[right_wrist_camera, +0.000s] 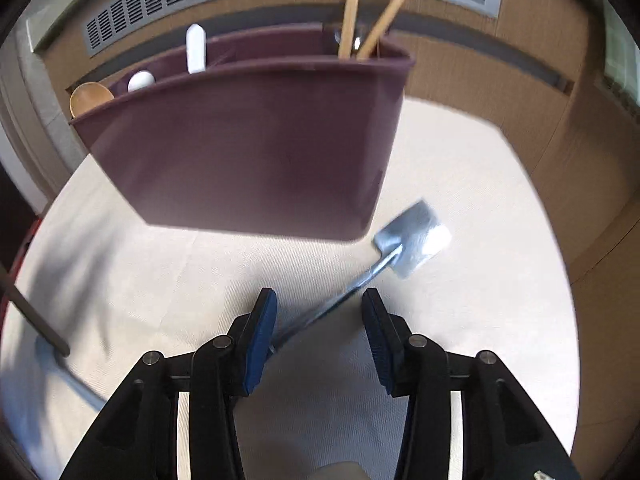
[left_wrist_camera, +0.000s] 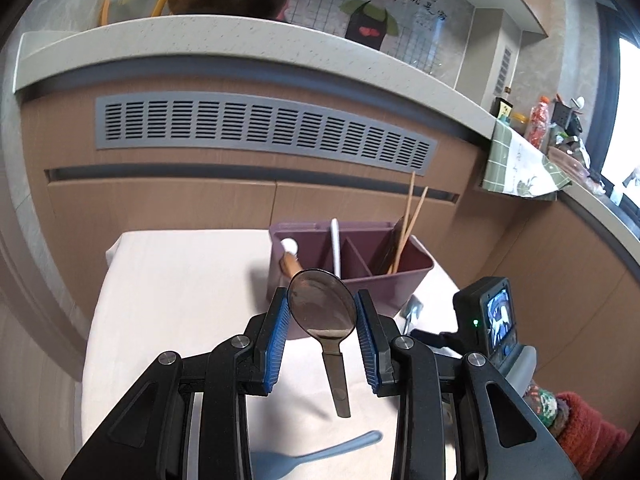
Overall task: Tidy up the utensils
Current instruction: 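Grasp the silver spatula with the right tool while the left tool holds the brown spoon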
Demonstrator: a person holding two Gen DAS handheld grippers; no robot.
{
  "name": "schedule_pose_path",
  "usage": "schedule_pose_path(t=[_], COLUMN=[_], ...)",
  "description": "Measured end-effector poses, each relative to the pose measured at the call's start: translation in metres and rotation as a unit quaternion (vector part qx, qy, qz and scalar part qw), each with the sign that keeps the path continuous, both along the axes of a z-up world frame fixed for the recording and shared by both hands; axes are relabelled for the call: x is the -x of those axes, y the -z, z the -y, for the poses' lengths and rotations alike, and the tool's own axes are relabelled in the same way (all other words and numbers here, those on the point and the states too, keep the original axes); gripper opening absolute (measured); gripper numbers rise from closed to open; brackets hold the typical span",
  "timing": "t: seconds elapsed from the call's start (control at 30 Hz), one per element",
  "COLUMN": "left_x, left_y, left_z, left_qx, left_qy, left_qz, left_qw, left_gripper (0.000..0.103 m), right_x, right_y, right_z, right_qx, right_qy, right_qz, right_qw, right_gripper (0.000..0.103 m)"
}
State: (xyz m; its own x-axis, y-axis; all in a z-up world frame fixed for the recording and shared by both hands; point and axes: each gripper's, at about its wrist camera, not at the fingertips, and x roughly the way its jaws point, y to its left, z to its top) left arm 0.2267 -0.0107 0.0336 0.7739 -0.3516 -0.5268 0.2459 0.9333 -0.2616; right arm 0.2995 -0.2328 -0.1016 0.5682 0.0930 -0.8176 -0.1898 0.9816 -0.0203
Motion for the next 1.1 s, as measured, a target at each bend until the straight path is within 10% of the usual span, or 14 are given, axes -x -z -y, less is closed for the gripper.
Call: schedule_pose_path(t=[0.47,0.7,0.77,0.87,1.1], left_x=[0.006,0.007,0.007,0.007,0.006], left_y=[0.009,0.01,0.011,0.011,0.016], left_z=[-0.002,-0.001,-0.001,-0.001,-0.003], left_qx=[0.017,0.018,0.019,0.02,0.024], left_qy=[0.01,0.01,0.01,0.01,0.012], left_qz=[-0.01,-0.016,-0.017,-0.017,-0.023], left_qw=[0.9998,0.9997,0.9996,0.9996,0.9994], left_gripper=[0.034,0.034,0.034,0.034,0.034], right_x=[0.078,0.078,0.067,0.057,0.005], right_y=[0.0,0.002,0.0,-0.005,-0.004], right_z=[0.055,0.055,0.05,0.049,0.051], right_qx=[-0.013,-0.084,-0.061,-0.028,-0.028], right_qy=[0.004,0.026,0.009,0.058,0.134], right_qz=[-0.018,-0.048,-0.059,-0.029,-0.029], right_qw=[1.0,0.995,0.996,0.997,0.99], right_gripper=[0.043,0.083,0.078,0.038,0.048])
